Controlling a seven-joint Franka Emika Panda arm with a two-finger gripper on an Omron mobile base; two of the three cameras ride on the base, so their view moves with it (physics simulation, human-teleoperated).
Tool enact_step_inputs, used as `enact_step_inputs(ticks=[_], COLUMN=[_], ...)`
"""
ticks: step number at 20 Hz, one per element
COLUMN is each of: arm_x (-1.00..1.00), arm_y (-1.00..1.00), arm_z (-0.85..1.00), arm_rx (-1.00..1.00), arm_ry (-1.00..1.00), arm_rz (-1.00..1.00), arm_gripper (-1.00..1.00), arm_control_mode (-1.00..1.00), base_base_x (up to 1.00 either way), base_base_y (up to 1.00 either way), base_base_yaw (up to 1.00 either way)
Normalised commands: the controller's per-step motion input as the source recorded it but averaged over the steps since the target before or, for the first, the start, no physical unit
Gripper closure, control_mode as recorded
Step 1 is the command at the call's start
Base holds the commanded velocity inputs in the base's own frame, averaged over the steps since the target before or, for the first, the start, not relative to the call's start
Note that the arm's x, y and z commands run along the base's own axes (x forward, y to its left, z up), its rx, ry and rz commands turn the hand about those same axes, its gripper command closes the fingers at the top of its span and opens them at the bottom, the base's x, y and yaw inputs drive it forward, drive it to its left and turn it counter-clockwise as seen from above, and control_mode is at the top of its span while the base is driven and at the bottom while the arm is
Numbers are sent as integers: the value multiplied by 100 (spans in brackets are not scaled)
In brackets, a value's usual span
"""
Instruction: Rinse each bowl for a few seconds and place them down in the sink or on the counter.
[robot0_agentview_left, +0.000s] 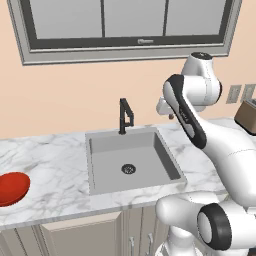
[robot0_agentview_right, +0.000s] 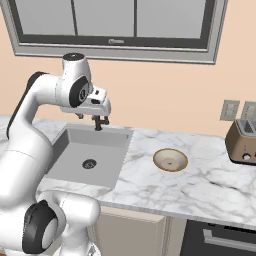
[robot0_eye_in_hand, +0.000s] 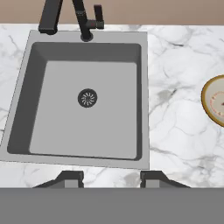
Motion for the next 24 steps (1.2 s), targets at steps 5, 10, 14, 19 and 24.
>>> enact_step_inputs(ticks=[5,10,14,19,24], arm_x=[-11,-19,-18,-8,-3], arm_y=[8,10,4,4,3], arm_z=[0,0,0,-1,-5], arm_rx=[-1,0,0,0,-1], arm_ry=[-4,-5,-5,-8,-10], arm_rz=[0,0,0,1,2], arm_gripper=[-100,-100,-100,-100,-100], arm_control_mode=[-100,-100,-100,-100,-100], base_base_x=[0,0,0,0,0], base_base_y=[0,0,0,0,0], base_base_yaw=[0,0,0,0,0])
